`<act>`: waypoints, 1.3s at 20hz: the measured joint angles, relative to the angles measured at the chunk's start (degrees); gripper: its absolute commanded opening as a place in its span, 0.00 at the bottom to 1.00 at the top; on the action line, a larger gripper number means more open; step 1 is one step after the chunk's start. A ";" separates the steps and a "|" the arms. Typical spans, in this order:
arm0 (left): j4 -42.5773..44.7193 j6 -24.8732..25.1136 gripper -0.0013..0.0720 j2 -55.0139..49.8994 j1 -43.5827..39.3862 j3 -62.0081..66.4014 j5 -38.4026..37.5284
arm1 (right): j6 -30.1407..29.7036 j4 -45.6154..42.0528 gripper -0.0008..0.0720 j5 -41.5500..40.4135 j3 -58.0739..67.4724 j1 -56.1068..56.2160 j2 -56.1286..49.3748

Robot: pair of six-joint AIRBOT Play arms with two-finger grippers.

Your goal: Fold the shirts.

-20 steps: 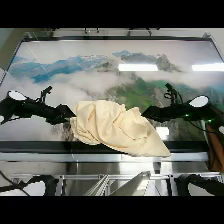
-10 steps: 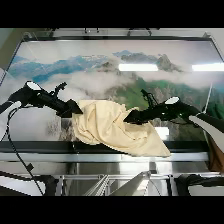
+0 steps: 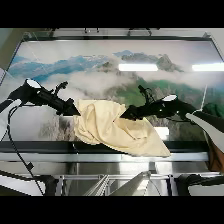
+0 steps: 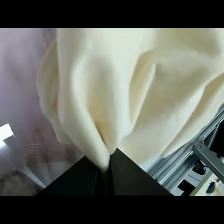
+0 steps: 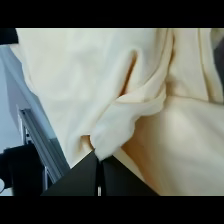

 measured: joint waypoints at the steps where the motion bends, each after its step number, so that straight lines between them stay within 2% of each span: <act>1: 0.00 0.04 0.03 1.75 0.87 0.02 -0.68 | 1.62 -1.38 0.03 2.80 1.90 -2.29 0.48; 6: -0.63 -0.11 0.03 16.81 8.39 1.84 -3.50 | 14.88 -17.57 0.03 18.58 16.13 -16.63 9.20; 9: -5.70 -0.46 0.03 28.17 12.35 6.88 -3.87 | 18.03 -18.34 0.04 21.14 23.65 -22.97 20.17; 12: -9.88 0.90 0.05 39.23 14.86 14.40 -2.67 | 17.35 -14.75 0.03 17.07 27.67 -25.90 33.40; 18: -12.52 2.60 0.05 53.53 18.23 28.33 -1.49 | 9.42 -9.11 0.04 2.99 29.79 -27.26 54.62; 22: -12.85 2.99 0.05 54.38 18.78 29.92 -2.45 | 5.66 -8.79 0.03 -1.51 29.97 -27.39 55.01; 26: -12.98 3.48 0.04 48.52 18.01 24.63 -4.37 | 4.37 -8.81 0.04 0.24 29.97 -27.10 45.09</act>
